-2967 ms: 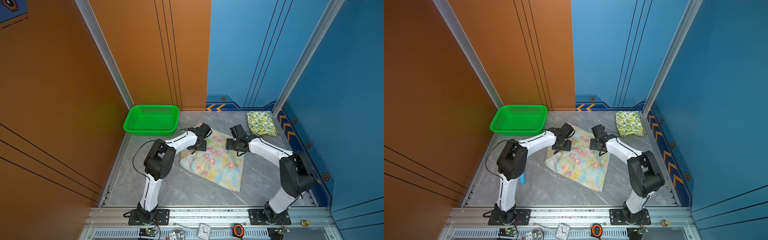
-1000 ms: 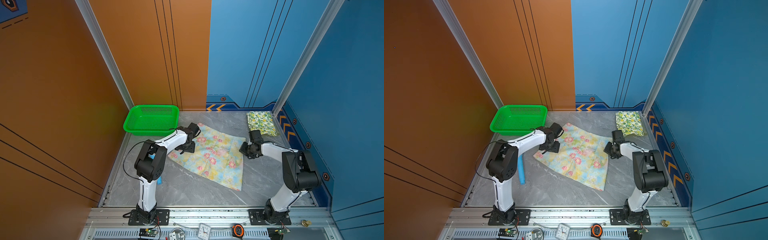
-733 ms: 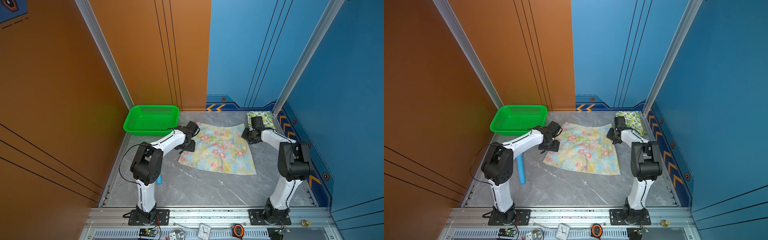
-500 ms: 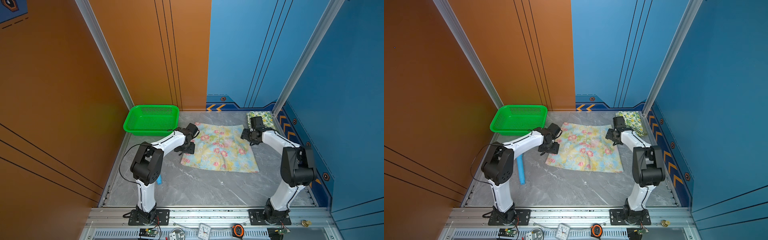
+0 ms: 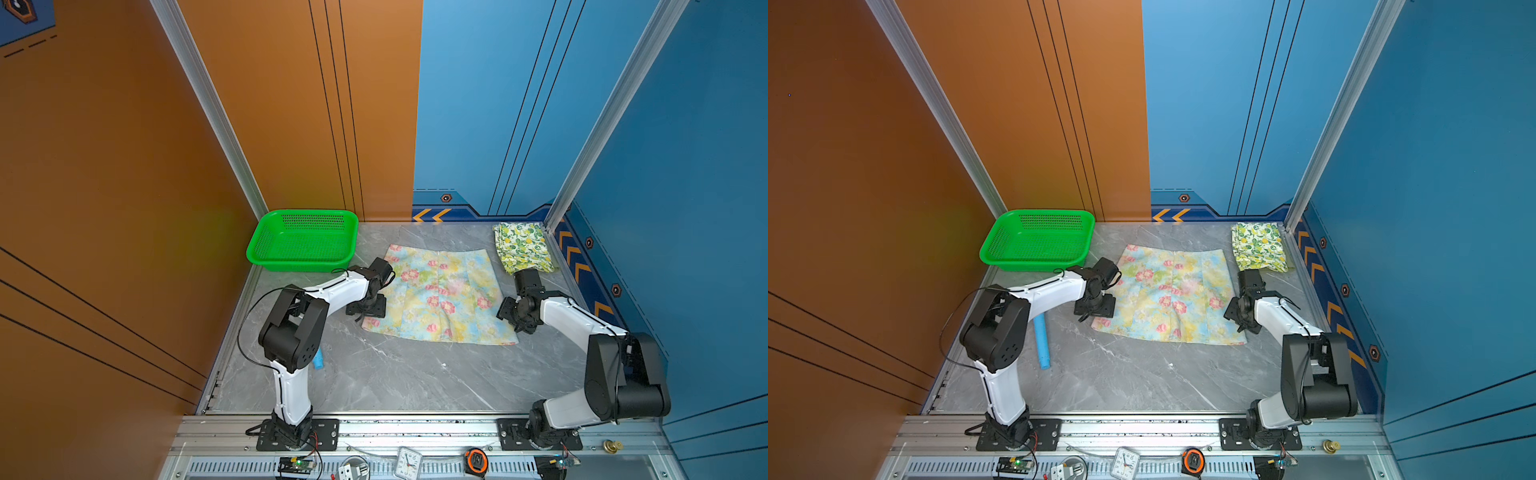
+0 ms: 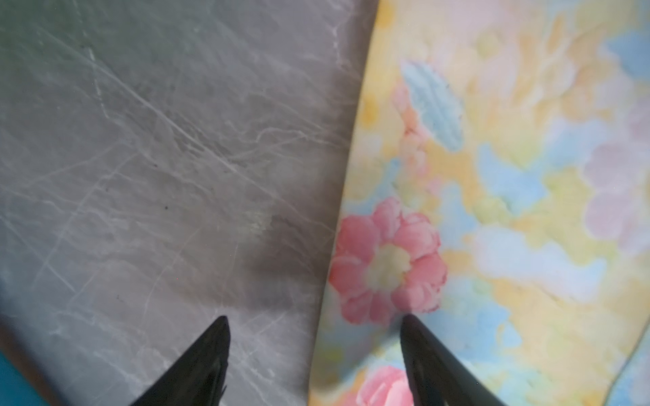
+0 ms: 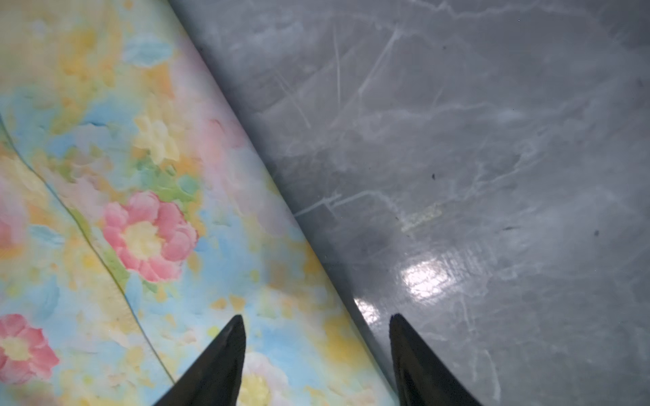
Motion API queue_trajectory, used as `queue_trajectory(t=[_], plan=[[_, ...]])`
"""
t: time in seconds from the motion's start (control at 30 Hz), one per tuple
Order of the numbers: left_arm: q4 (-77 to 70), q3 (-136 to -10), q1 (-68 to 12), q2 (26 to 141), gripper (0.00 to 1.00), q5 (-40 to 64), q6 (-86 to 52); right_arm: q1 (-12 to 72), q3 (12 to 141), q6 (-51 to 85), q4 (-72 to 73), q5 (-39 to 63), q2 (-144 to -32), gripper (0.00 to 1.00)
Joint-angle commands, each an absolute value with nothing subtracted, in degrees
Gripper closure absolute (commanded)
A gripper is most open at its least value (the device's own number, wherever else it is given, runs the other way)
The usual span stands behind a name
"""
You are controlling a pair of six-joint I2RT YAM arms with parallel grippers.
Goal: Fold and stack skirts
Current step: Fold the skirt at the center of the table.
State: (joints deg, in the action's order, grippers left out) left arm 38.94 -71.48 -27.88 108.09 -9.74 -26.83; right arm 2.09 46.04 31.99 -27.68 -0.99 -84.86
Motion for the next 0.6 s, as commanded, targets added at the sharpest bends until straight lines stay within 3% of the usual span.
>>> queue_trajectory(t=[0.0, 0.2, 0.33, 0.43, 0.57], plan=[[36.9, -67.7, -26.0, 105.3, 0.23, -6.1, -29.4, 1.6, 44.5, 34.0, -29.1, -0.2, -84.4, 0.36], [33.2, -63.2, -24.1, 102.8, 0.25, -2.4, -31.2, 1.6, 42.7, 33.4, -28.7, 0.3, -84.5, 0.50], [31.3, -60.9, -24.0, 101.7, 0.33, -1.2, -32.0, 1.7, 42.1, 32.6, -27.3, 1.9, -83.4, 0.74], [30.2, -59.5, -23.9, 100.8, 0.52, -0.4, -32.4, 2.0, 42.7, 31.6, -27.4, 1.4, -81.6, 0.97], [28.3, -57.1, -23.7, 100.1, 0.84, 0.3, -33.3, 3.6, 44.8, 30.6, -28.8, 0.1, -78.6, 1.00]])
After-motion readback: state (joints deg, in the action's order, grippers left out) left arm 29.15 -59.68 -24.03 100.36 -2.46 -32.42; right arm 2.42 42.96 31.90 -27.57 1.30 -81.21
